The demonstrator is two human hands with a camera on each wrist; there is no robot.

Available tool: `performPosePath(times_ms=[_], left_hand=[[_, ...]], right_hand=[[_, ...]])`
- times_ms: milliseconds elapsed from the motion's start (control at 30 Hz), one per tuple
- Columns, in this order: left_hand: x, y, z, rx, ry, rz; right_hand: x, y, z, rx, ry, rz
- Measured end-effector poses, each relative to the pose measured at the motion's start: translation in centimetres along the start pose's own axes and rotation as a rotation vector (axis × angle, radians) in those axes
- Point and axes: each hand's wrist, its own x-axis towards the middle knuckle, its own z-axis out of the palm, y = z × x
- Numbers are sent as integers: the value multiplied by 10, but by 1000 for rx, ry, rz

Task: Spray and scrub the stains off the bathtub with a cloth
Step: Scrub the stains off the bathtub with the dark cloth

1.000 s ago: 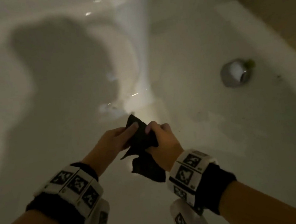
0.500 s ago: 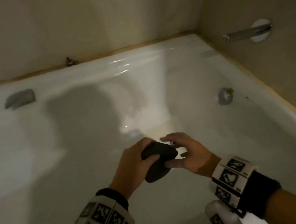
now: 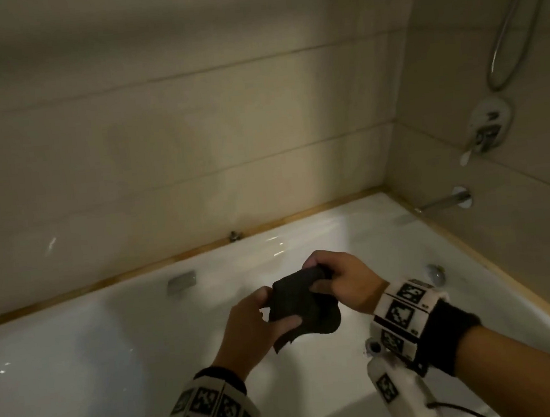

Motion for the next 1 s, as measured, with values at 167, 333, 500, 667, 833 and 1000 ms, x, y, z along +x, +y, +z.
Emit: performPosePath(times_ms=[167,333,500,667,833,1000], left_hand=[[-32,41,-48,-223,109,55],[-61,69,-76,-439,72,28],[-80,99,-89,-446,108,83],[-77,122,-89,-392,240,51],[-65,141,-87,-279,480,-52],[-46,153,-79,-640,528,-251]], right_hand=[[-19,-75,-9,-45,12,-115],[-42,-123,-19,-22,23,-199],[-65,-148,-25,-56,30,-242],[-75,-154,-35,-101,207,-221],[-78,-139,-47,-258,203,26],[-82,-126,-46,-176,-85,78]])
